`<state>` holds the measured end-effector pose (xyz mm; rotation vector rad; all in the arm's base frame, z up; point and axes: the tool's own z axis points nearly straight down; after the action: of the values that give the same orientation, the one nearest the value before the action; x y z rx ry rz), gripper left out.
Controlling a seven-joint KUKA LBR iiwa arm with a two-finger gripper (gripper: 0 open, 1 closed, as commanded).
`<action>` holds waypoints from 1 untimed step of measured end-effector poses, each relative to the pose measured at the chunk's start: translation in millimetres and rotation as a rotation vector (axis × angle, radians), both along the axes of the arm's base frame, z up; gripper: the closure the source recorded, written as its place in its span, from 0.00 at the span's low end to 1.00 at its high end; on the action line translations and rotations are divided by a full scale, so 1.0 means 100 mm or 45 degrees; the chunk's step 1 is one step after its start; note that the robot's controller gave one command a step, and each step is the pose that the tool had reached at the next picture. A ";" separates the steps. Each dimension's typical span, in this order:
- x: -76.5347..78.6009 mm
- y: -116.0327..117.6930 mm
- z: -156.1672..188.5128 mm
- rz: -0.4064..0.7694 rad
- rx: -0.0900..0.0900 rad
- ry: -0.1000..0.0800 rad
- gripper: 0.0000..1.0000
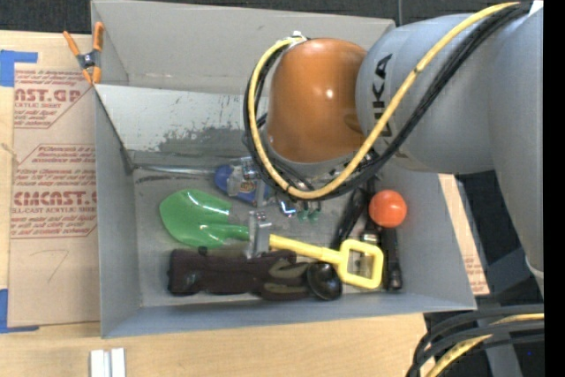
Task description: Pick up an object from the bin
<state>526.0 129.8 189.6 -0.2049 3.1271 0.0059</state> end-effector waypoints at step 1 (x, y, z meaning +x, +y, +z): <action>-0.12 -0.13 0.74 0.098 -0.005 0.002 0.00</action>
Offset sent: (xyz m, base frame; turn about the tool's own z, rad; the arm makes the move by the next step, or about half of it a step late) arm -0.0133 0.0188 -0.0844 -0.0408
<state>513.9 116.6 263.3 -0.3252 3.1187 0.0004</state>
